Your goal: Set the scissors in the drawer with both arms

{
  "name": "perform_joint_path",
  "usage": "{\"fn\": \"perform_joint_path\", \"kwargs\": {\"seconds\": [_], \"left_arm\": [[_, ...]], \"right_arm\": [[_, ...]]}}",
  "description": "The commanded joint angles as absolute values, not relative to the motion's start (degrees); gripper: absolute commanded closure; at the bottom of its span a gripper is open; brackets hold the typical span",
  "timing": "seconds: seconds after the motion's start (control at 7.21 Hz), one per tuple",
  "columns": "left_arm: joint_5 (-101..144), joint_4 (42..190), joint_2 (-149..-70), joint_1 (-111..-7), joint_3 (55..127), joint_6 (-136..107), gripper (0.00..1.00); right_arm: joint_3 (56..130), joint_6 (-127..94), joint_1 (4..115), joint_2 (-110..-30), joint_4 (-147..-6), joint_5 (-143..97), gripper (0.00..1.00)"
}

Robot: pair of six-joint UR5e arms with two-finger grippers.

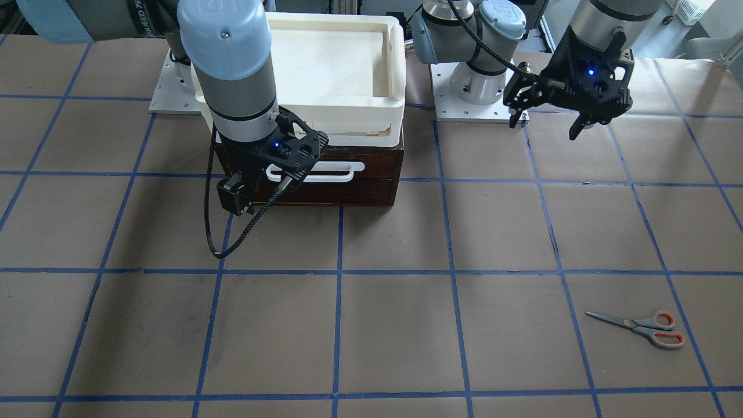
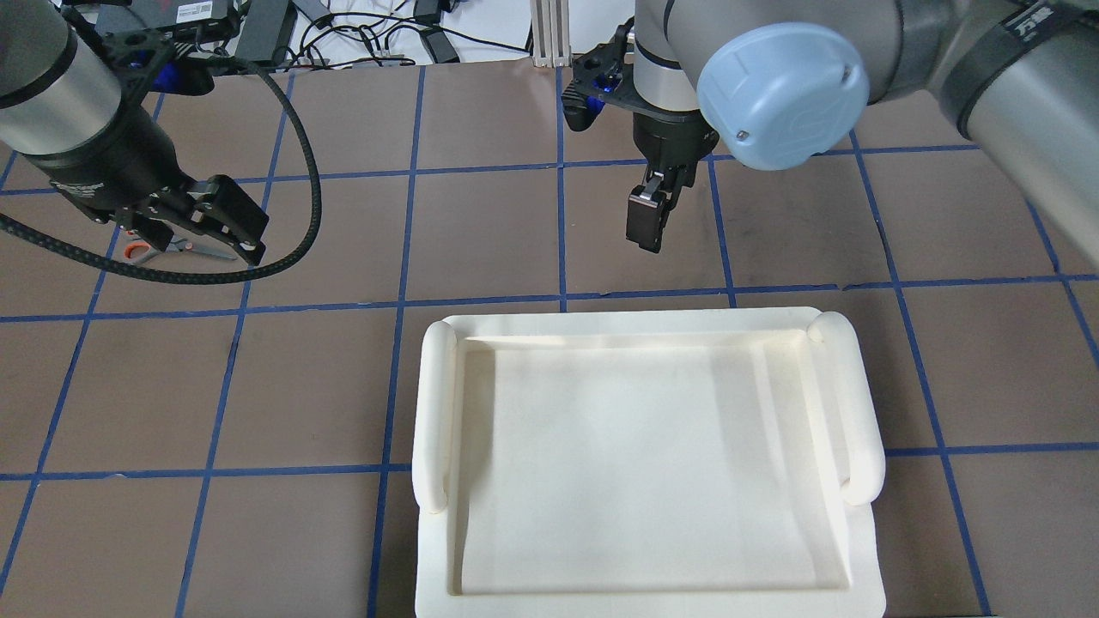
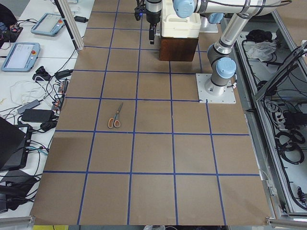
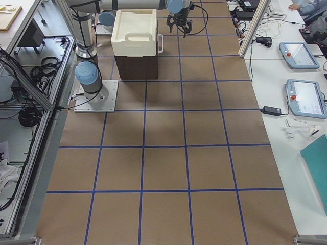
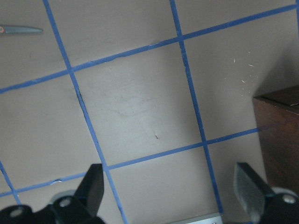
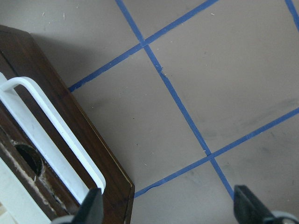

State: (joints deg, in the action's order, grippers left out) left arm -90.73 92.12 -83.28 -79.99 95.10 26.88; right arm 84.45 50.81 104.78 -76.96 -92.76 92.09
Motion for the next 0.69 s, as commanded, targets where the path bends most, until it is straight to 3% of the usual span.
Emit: {"fn": "perform_joint_path", "kwargs": {"seconds": [0.0,0.28,0.55], "left_arm": [[-90.6,91.2,-84.5,-72.9,95.5,51.1,0.0],[-90.8,89.1,-87.7,-65.1,95.5,68.9,0.0],[-93.1,80.6,-92.5,-63.6,95.5,77.8,0.0]], "right_arm": [[84.5,63.5,105.6,-75.1,-89.7,88.6,0.0],[84.6,66.0,105.2,-74.8,-90.5,88.2,0.0],[84.6,69.9,105.7,-72.0,-89.7,87.2,0.0]]}}
